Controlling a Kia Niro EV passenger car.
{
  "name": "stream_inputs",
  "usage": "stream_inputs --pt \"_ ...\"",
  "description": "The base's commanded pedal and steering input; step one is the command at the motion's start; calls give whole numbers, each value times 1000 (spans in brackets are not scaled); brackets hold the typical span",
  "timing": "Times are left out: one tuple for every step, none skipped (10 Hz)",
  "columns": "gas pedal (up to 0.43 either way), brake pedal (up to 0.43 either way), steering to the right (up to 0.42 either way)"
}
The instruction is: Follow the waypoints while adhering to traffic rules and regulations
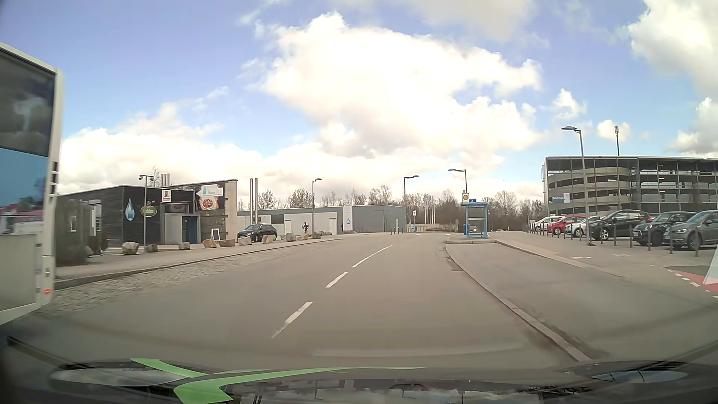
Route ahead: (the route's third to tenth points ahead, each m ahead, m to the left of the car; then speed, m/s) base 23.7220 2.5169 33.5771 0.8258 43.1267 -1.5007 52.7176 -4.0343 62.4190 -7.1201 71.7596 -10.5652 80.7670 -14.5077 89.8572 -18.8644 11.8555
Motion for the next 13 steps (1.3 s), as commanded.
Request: stream_inputs --pt "87 0 24" --pt "79 0 24" --pt "79 0 23" --pt "79 0 23" --pt "79 0 24" --pt "59 0 23" --pt "28 0 24" --pt "28 0 27" --pt "28 0 27" --pt "28 0 27" --pt "28 0 27" --pt "28 0 27" --pt "28 0 27"
